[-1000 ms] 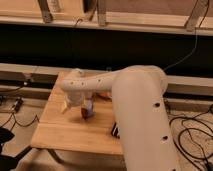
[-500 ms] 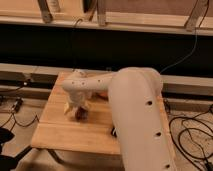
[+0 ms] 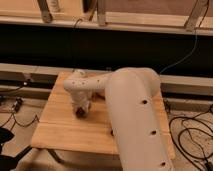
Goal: Drag the pepper across the table
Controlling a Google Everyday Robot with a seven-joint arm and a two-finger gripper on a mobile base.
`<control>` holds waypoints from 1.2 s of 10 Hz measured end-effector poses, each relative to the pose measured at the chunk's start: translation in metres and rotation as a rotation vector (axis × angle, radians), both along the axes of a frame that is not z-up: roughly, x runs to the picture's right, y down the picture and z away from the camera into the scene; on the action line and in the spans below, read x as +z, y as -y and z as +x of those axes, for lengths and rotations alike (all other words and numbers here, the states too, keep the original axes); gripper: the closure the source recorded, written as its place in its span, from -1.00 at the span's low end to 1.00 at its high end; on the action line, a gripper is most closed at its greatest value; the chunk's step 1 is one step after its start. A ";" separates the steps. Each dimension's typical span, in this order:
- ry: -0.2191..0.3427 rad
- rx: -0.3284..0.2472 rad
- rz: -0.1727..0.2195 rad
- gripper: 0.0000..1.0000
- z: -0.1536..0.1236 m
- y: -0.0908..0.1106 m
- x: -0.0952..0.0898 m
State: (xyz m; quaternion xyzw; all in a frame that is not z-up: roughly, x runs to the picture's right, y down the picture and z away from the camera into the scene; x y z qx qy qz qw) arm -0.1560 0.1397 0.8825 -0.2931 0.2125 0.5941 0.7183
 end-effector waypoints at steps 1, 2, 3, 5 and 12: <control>-0.010 -0.009 0.007 0.53 0.001 0.003 -0.001; -0.022 -0.022 0.016 0.72 0.002 0.008 -0.002; -0.034 -0.039 0.028 0.93 0.002 0.014 -0.005; -0.050 -0.059 0.037 1.00 0.002 0.019 -0.009; -0.110 -0.044 -0.002 1.00 0.015 0.007 -0.007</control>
